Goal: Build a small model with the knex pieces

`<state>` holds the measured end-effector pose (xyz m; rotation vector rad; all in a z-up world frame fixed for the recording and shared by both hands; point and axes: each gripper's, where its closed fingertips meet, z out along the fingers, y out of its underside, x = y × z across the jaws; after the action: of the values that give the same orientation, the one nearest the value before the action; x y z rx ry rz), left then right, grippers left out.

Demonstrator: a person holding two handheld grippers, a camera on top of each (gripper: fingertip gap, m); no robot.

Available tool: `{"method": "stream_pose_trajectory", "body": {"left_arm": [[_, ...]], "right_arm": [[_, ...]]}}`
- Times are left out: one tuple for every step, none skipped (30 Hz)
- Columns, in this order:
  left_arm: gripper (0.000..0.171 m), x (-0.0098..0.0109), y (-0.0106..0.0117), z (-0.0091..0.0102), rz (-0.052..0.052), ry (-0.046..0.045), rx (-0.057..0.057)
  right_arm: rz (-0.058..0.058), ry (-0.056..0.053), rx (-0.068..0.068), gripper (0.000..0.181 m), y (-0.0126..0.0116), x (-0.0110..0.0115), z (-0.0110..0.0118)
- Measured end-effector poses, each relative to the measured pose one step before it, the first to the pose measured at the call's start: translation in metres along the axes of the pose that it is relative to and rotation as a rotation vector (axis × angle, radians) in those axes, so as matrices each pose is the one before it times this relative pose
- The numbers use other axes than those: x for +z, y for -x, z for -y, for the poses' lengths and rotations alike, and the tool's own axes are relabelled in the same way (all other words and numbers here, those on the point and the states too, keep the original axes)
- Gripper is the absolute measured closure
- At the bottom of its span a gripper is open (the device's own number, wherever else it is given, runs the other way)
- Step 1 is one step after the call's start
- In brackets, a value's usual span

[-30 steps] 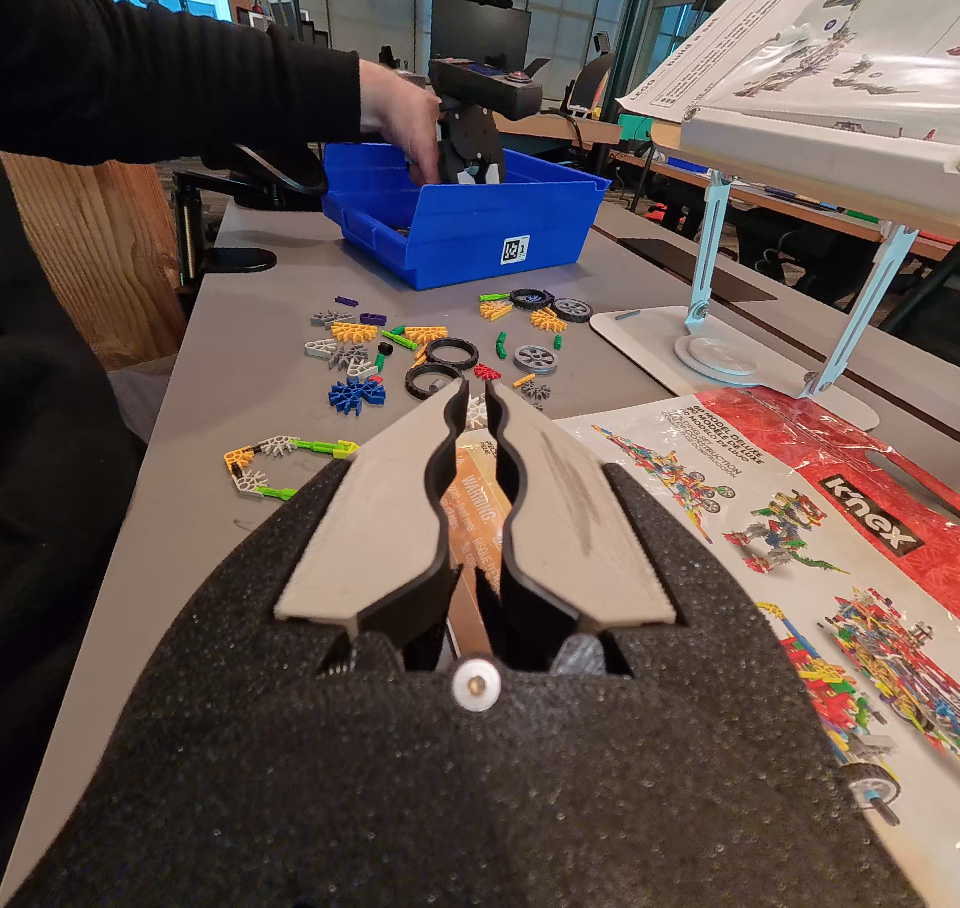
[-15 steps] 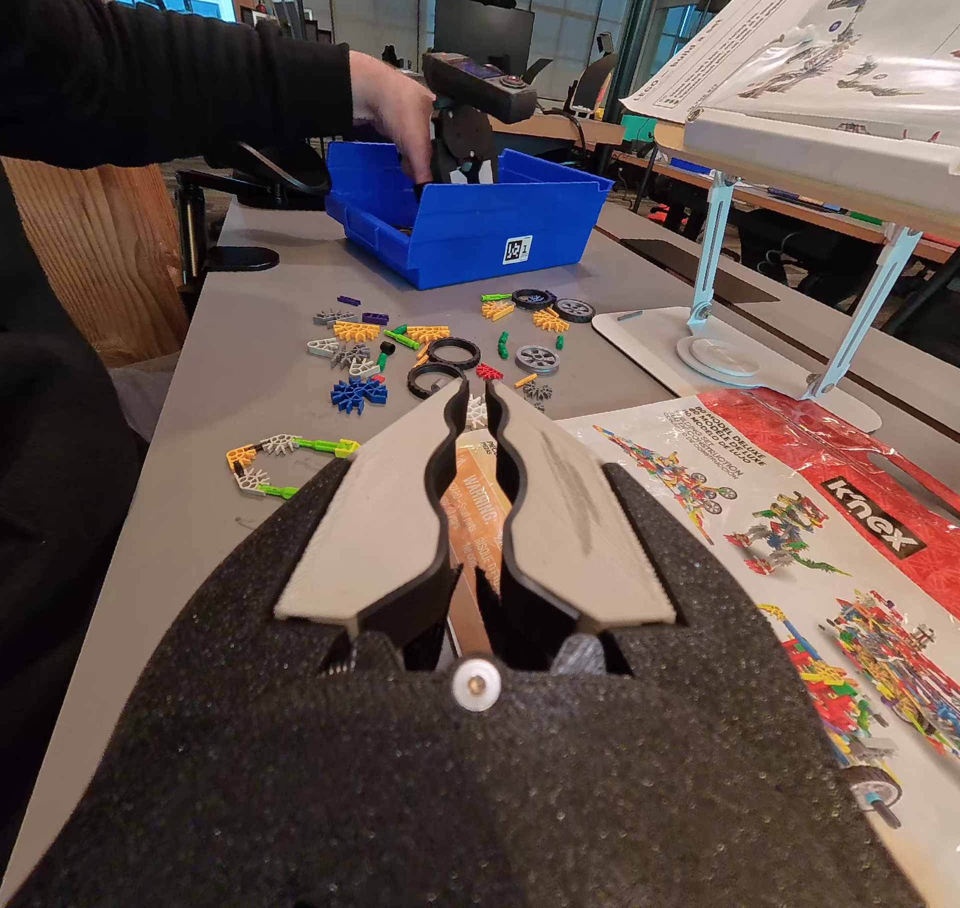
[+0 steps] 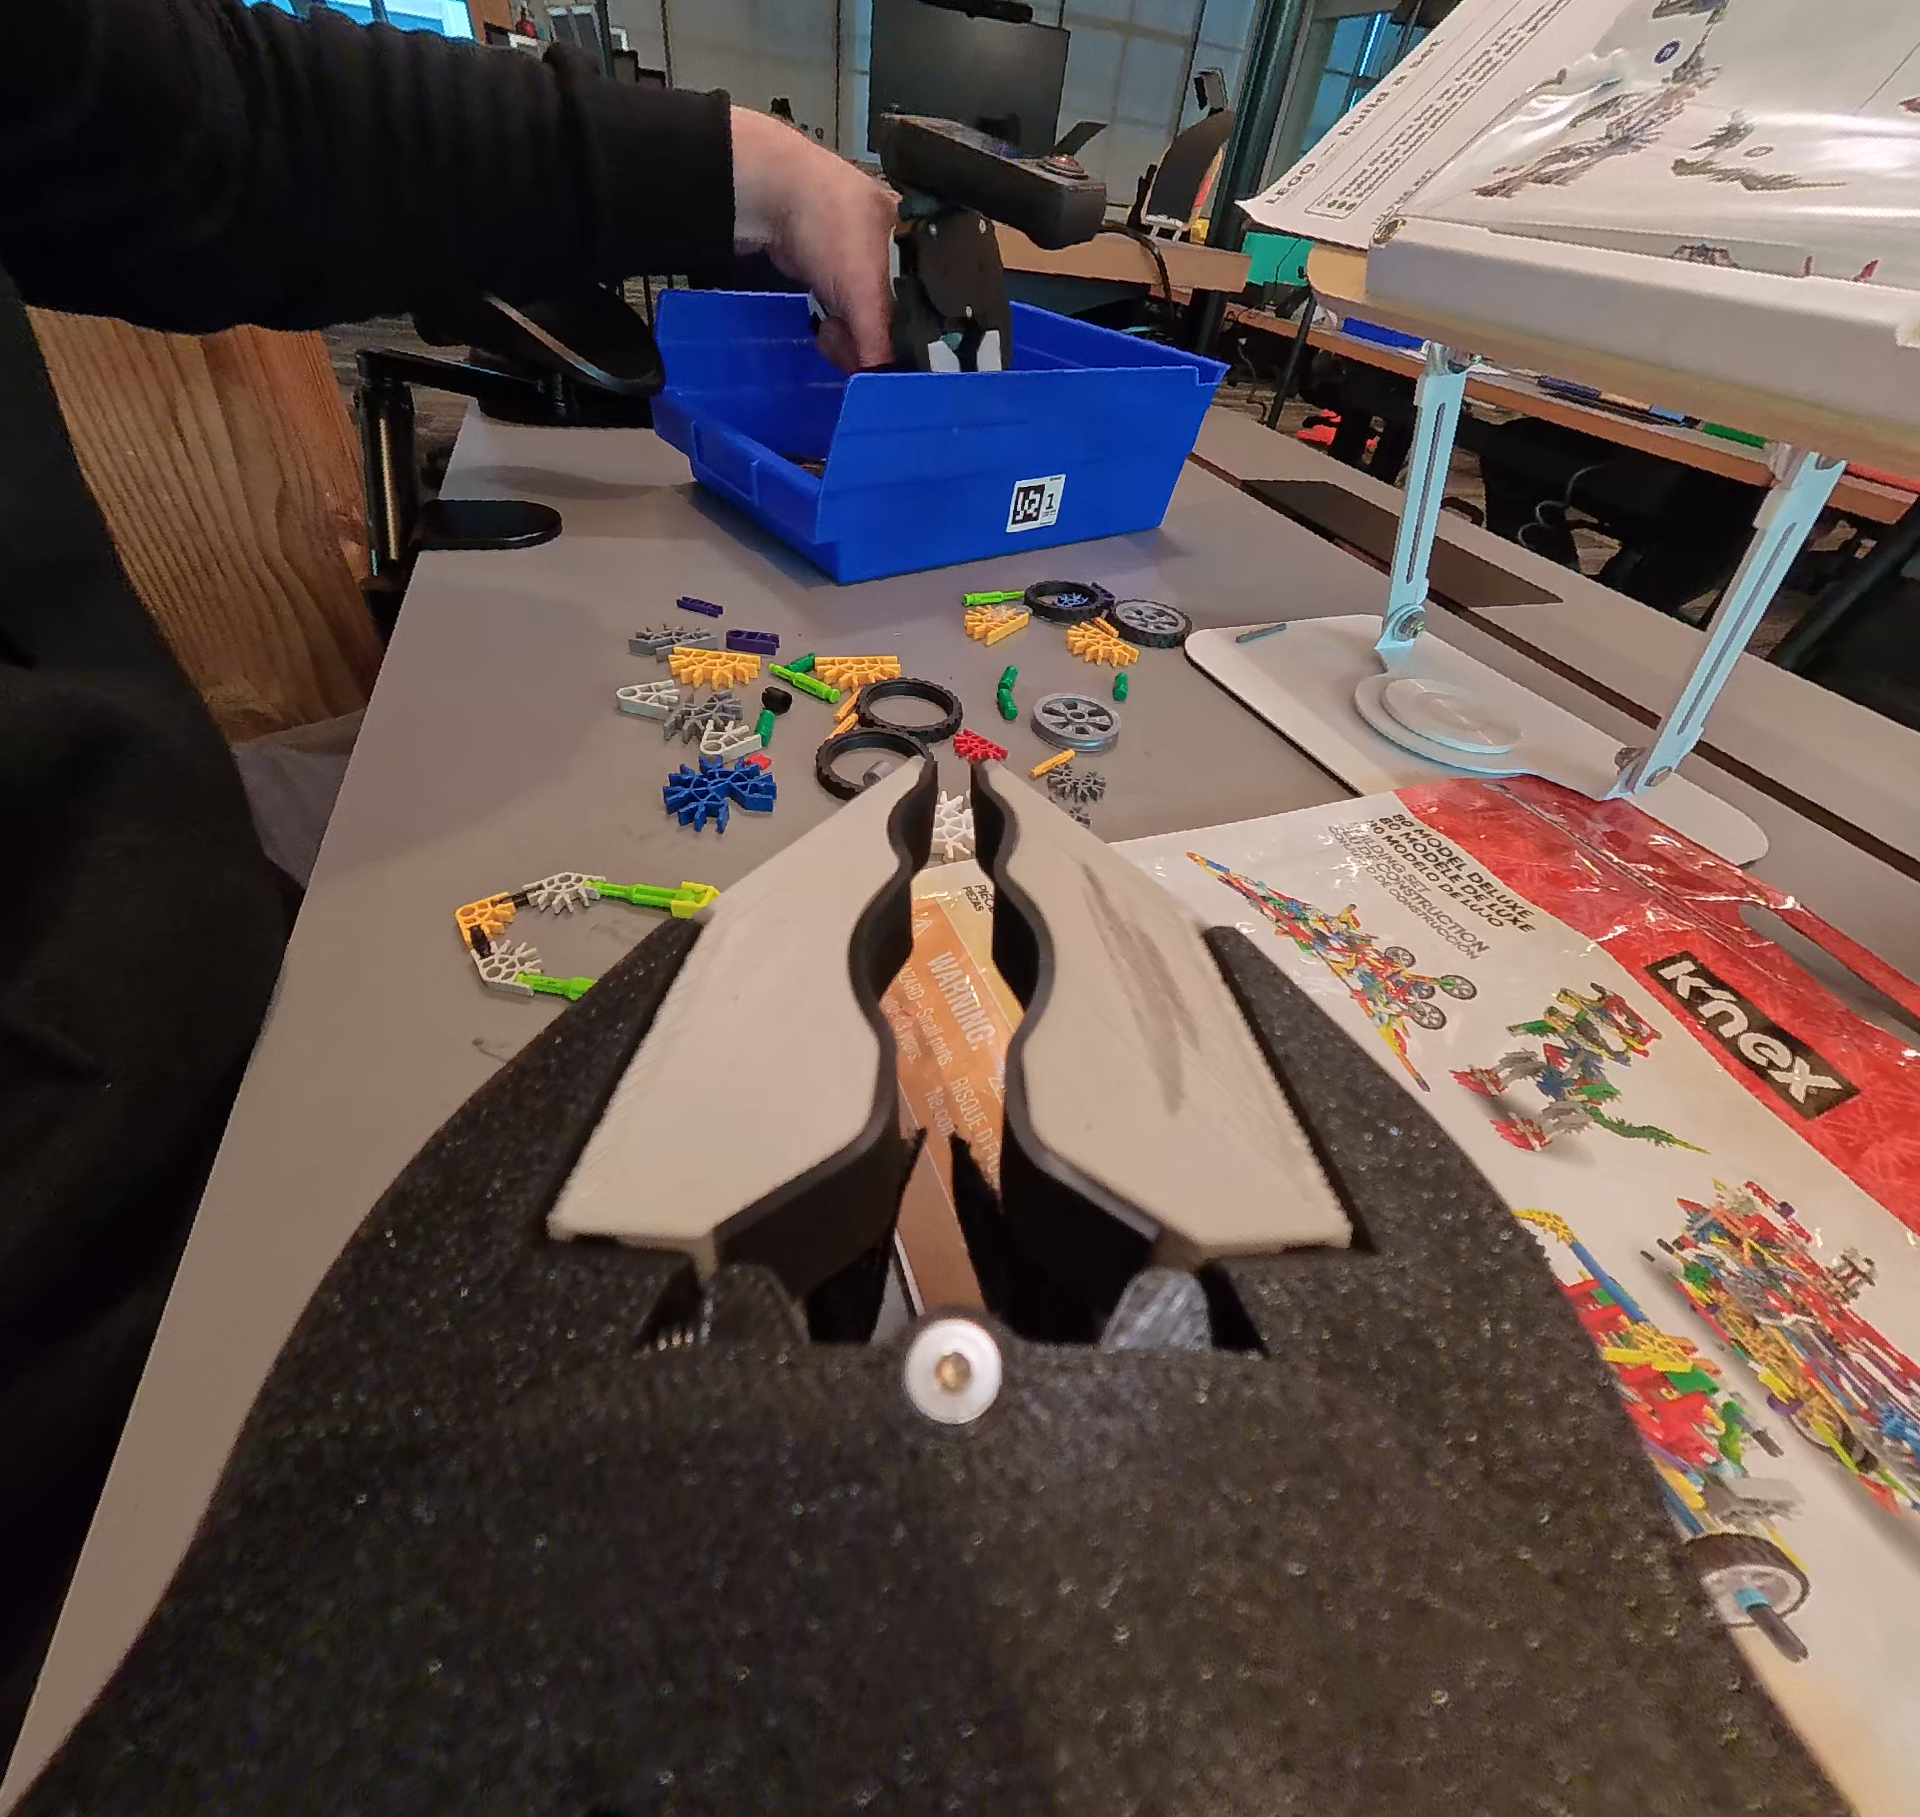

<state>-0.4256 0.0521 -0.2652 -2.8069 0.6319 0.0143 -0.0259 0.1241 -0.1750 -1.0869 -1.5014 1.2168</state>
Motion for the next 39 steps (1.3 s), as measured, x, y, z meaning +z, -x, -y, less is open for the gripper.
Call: {"method": "stream_pose_trajectory", "body": {"left_arm": [[0.157,-0.00084,-0.00436,-0.00156,-0.0063,0.00661,0.0131],[0.157,-0.00138,-0.00728,-0.00230,-0.0208,0.00980,0.0078],[0.158,-0.00162,-0.00813,-0.00346,-0.0274,0.01381,0.0039],[0.159,-0.00150,-0.00769,-0.00405,-0.0269,0.01390,0.0059],[0.161,-0.00100,-0.00308,-0.00400,0.0007,0.01388,0.0100],[0.167,-0.00033,0.00176,-0.00247,0.0282,0.00449,0.0053],[0.165,-0.00020,-0.00032,-0.00160,0.0061,-0.00097,-0.0001],[0.163,-0.00054,0.00132,-0.00125,0.0131,-0.00179,0.0130],[0.163,-0.00078,0.00459,0.00020,0.0325,-0.00914,0.0205],[0.160,0.00005,0.00254,-0.00068,0.0090,0.00034,0.0003],[0.155,0.00024,0.00121,0.00057,-0.0005,-0.00554,0.0036],[0.152,0.00020,0.00033,0.00181,-0.0027,-0.01152,0.0140],[0.151,0.00033,-0.00212,0.00068,-0.0165,-0.00108,0.0112],[0.148,-0.00017,-0.00030,0.00111,-0.0040,-0.00097,0.0104],[0.146,-0.00036,0.00121,0.00258,0.0044,-0.00685,0.0014],[0.143,0.00015,-0.00093,0.00173,-0.0102,0.00022,-0.0071],[0.143,0.00077,-0.00150,-0.00021,-0.0087,0.00963,0.0030],[0.144,0.00083,-0.00029,0.00044,-0.0003,0.00375,0.0053],[0.144,0.00033,-0.00190,0.00076,-0.0136,-0.00099,-0.0092],[0.145,-0.00007,-0.00198,-0.00103,-0.0131,0.00627,-0.0061],[0.144,-0.00026,-0.00206,-0.00163,-0.0117,0.00730,0.0006],[0.144,-0.00013,-0.00122,-0.00059,-0.0070,0.00004,0.0018],[0.144,-0.00012,-0.00151,-0.00114,-0.0097,0.00200,0.0002],[0.144,-0.00022,-0.00061,-0.00120,-0.0049,0.00196,0.0043],[0.146,-0.00067,0.00165,-0.00093,0.0086,-0.00077,0.0068],[0.147,-0.00144,0.00052,-0.00099,-0.0032,-0.00151,-0.0034],[0.147,-0.00192,-0.00139,-0.00026,-0.0171,-0.00690,-0.0046],[0.148,-0.00253,-0.00112,0.00194,-0.0136,-0.01930,-0.0014],[0.150,-0.00202,-0.00023,0.00244,-0.0086,-0.01757,-0.0072],[0.150,-0.00027,-0.00041,0.00035,-0.0090,0.00005,-0.0054],[0.150,0.00136,0.00104,-0.00104,0.0052,0.01196,0.0049],[0.150,0.00235,-0.00078,-0.00117,-0.0027,0.01266,0.0063],[0.149,0.00246,-0.00441,-0.00066,-0.0215,0.00776,0.0075],[0.149,0.00229,-0.00234,-0.00055,-0.0055,0.00678,0.0092],[0.149,0.00136,0.00039,-0.00011,0.0087,0.00286,0.0071],[0.149,-0.00033,-0.00012,0.00130,0.0014,-0.00742,0.0004],[0.150,0.00014,0.00133,0.00003,0.0069,-0.00131,-0.0004],[0.152,0.00091,0.00313,-0.00022,0.0189,0.00075,0.0057],[0.155,0.00149,0.00208,-0.00184,0.0134,0.01105,0.0056]], "right_arm": [[-0.0004,-0.0008,0.0000,0.176,-0.00013,-0.00006,0.00009],[0.0010,-0.0002,0.0009,0.176,0.00013,-0.00010,0.00001],[0.0015,-0.0004,0.0013,0.176,0.00001,-0.00003,0.00002],[0.0024,-0.0007,0.0013,0.176,0.00015,-0.00012,0.00015],[0.0027,-0.0008,0.0012,0.176,0.00019,-0.00010,0.00006],[0.0014,-0.0007,0.0012,0.176,0.00008,0.00001,0.00008],[0.0011,-0.0006,0.0006,0.176,0.00003,-0.00010,0.00005],[0.0003,-0.0004,0.0003,0.176,0.00008,-0.00008,0.00014],[-0.0001,-0.0001,-0.0001,0.176,-0.00002,0.00001,0.00002],[0.0001,0.0006,-0.0001,0.176,-0.00001,0.00005,-0.00008],[0.0004,0.0006,0.0003,0.176,0.00005,0.00005,-0.00008],[0.0000,-0.0001,0.0005,0.176,-0.00006,-0.00002,0.00000],[-0.0003,-0.0002,0.0006,0.176,-0.00010,-0.00001,0.00001],[-0.0004,0.0000,0.0006,0.176,-0.00011,-0.00002,-0.00001],[-0.0005,-0.0003,0.0004,0.176,-0.00005,0.00002,0.00004],[-0.0001,0.0002,0.0006,0.176,-0.00008,0.00006,-0.00003],[0.0002,0.0002,0.0007,0.176,-0.00004,0.00006,-0.00003],[0.0003,-0.0008,0.0003,0.176,-0.00001,-0.00006,0.00009],[0.0003,-0.0008,0.0004,0.176,0.00002,-0.00016,0.00008],[0.0004,-0.0004,0.0006,0.176,-0.00011,-0.00003,0.00013],[0.0003,-0.0011,0.0003,0.176,0.00001,-0.00014,0.00012],[0.0005,-0.0016,0.0003,0.176,0.00005,-0.00020,0.00018],[0.0010,-0.0010,0.0009,0.176,0.00003,-0.00007,0.00011],[0.0012,-0.0008,0.0009,0.176,-0.00003,-0.00011,0.00007],[0.0006,-0.0011,0.0005,0.176,0.00007,-0.00014,0.00012],[0.0005,-0.0012,0.0000,0.176,0.00002,-0.00013,0.00014],[0.0003,-0.0009,0.0000,0.176,0.00006,-0.00004,0.00011],[0.0001,-0.0003,0.0001,0.176,-0.00005,-0.00010,0.00002],[0.0000,-0.0001,0.0000,0.176,0.00000,0.00001,0.00001],[0.0003,0.0004,0.0001,0.176,0.00003,0.00007,-0.00005],[0.0005,0.0004,0.0001,0.176,0.00005,0.00007,-0.00005],[0.0001,-0.0001,0.0001,0.176,0.00003,0.00001,0.00002],[-0.0001,-0.0006,0.0001,0.176,-0.00008,-0.00008,0.00007],[-0.0003,-0.0007,-0.0002,0.176,-0.00003,-0.00005,0.00009],[-0.0002,-0.0001,-0.0001,0.176,-0.00001,-0.00009,0.00001],[0.0002,0.0004,0.0000,0.176,0.00000,0.00007,-0.00005],[0.0005,0.0004,0.0002,0.176,0.00006,0.00007,-0.00005],[0.0005,0.0003,0.0002,0.176,0.00006,0.00008,-0.00003],[0.0001,-0.0003,-0.0002,0.176,0.00002,-0.00008,0.00003]]}}
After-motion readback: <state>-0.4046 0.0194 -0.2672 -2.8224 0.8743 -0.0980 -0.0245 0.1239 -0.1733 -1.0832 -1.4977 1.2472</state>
